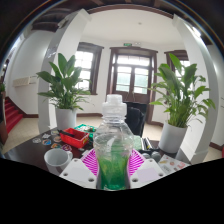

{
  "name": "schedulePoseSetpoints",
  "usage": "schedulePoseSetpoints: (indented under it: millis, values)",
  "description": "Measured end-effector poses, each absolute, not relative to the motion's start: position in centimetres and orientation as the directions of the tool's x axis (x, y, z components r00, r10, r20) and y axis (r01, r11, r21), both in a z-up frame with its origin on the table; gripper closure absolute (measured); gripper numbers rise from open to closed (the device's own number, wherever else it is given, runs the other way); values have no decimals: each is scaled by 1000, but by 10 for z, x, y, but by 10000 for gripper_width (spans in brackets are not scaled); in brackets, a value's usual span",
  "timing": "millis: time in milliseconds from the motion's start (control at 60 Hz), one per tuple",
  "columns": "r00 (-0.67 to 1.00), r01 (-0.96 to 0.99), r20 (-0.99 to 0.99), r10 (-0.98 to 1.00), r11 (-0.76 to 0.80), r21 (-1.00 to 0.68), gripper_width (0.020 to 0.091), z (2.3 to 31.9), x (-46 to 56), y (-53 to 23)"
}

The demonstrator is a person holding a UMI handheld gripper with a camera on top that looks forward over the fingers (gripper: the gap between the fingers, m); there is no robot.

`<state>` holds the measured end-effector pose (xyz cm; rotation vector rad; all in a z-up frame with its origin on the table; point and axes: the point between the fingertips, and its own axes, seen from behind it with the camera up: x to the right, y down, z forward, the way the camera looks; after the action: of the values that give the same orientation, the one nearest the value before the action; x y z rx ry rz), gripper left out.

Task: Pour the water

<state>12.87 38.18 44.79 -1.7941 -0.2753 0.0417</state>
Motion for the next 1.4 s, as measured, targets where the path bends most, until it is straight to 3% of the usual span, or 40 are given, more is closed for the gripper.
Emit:
schedulePoseSetpoints:
  millis: [183, 317, 433, 500, 617, 683, 717, 1167, 1400]
  values:
    - [975, 111, 66, 214, -206, -972, 775, 435, 96, 408]
    - [976, 100, 70, 205, -142, -985, 780, 443, 82, 416]
    - [981, 86, 62, 183, -130, -988, 726, 449, 62, 431]
    - [986, 67, 45, 163, -131, -989, 629, 449, 61, 433]
    - [985, 79, 56, 161, -143, -987, 521, 452, 44, 440]
    - [987, 75, 50, 153, -161, -984, 282, 450, 43, 432]
    - [987, 71, 46, 152, -166, -984, 231, 450, 45, 425]
    - [997, 68, 72, -11, -229, -971, 245, 504, 56, 292]
    - [999, 12, 19, -26, -219, -976, 246, 522, 55, 261]
